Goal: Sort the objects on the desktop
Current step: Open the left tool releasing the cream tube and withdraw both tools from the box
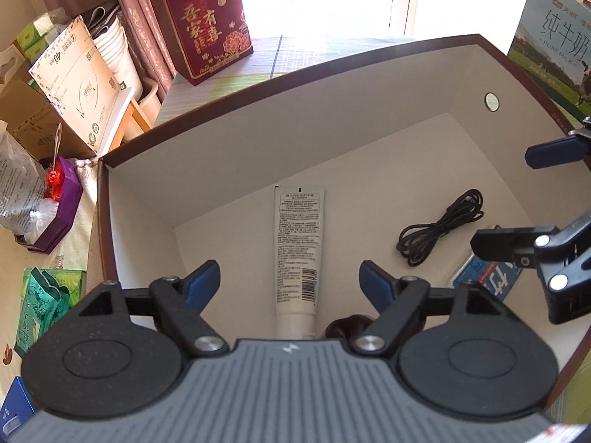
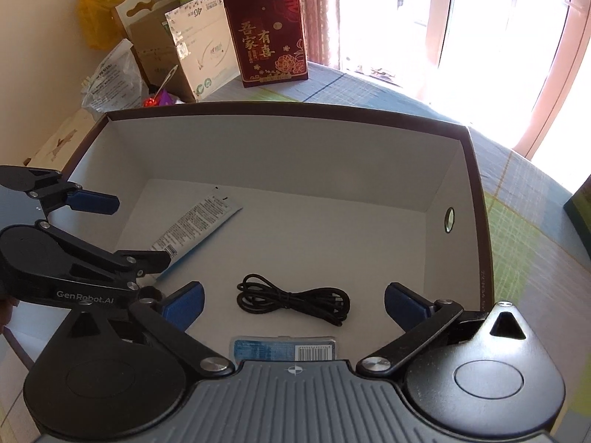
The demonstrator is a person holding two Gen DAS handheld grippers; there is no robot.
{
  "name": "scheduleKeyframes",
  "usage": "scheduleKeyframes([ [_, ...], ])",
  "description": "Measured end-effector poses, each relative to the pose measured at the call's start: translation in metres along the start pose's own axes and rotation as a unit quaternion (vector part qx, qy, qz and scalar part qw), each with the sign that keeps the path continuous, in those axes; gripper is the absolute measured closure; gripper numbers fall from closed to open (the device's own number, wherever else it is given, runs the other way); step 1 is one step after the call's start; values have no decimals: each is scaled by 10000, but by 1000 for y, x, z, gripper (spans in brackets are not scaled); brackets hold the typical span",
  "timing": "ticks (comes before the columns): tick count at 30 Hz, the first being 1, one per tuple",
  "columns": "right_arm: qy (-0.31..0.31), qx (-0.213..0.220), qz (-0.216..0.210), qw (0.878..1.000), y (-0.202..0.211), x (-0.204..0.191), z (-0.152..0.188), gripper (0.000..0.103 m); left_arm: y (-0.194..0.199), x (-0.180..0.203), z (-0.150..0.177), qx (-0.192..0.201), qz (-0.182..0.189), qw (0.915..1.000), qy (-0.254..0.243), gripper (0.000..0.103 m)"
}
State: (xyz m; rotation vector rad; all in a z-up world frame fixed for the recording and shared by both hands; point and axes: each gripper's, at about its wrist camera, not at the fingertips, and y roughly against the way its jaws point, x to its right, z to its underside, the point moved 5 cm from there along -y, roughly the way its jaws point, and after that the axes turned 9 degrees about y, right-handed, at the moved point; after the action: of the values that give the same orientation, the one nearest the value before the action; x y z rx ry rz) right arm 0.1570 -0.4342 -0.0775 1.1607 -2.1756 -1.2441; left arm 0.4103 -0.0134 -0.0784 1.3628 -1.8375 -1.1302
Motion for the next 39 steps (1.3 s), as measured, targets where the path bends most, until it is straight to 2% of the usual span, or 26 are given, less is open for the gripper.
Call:
scheduleKeyframes([
  [13,-115,225,162,9996,35,-3,16,2,42,1,5,295,81,9994,170,14],
  [16,-79,238,303,9992,43,-6,21,2,56,2,9,365,72,9991,203,9],
  [26,-156,350,524,9979,72,-15,40,2,99,9,28,620,163,9977,209,8],
  [33,-252,723,549,9956,102,-25,49,2,128,14,46,880,4,9958,267,5],
  [39,-107,814,743,9938,113,-41,66,2,144,20,62,995,-58,9948,220,5],
])
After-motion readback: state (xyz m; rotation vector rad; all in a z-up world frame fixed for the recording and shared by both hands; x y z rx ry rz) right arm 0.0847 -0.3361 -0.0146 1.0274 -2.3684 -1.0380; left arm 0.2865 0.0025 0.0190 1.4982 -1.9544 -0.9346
